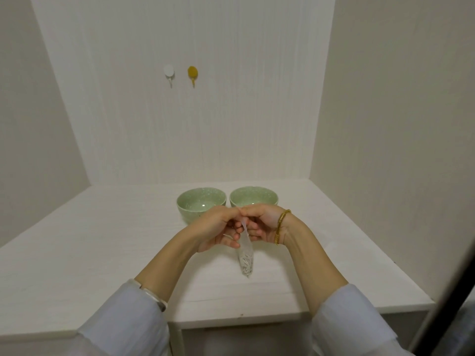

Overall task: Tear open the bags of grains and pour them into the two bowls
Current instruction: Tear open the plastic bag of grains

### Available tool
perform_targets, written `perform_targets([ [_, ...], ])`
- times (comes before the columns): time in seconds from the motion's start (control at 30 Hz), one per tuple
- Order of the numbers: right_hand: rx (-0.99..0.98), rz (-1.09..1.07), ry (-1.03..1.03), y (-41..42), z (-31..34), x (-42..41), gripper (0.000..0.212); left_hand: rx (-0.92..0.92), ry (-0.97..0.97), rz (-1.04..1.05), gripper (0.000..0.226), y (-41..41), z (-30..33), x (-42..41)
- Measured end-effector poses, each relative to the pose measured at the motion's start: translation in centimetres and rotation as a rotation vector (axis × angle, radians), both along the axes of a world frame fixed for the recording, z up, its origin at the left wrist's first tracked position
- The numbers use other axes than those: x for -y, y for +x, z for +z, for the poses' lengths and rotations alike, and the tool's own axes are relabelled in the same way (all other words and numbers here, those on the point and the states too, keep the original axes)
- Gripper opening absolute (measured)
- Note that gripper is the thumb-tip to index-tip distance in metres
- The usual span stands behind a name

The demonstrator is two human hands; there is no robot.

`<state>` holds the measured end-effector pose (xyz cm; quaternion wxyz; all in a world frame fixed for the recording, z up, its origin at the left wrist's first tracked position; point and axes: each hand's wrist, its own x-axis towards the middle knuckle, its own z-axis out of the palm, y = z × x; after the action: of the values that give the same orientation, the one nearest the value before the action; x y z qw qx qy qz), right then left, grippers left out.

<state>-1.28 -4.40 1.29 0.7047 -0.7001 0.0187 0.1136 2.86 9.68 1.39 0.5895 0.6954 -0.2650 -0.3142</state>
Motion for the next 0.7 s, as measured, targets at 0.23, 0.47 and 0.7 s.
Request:
perform_targets([
  [0.23, 0.054, -0.060, 0.001, -0.1, 0.0, -0.1, 0.036, -0.146, -0.082, 0.158, 0.031, -0.2, -0.3, 1.0],
  [0.47, 0.018, -0.103, 0.246, -0.2, -0.2, -0.1, 0.039, -0.284, -0.183, 0.231, 0.043, -0.1, -0.8, 1.4],
  [0.7, 0.097, -0.328, -0.174, -0.7, 1.0, -0.3, 0.039, -0.169, -0.039, 0.266, 0.040, -0.3, -0.5, 0.4],
])
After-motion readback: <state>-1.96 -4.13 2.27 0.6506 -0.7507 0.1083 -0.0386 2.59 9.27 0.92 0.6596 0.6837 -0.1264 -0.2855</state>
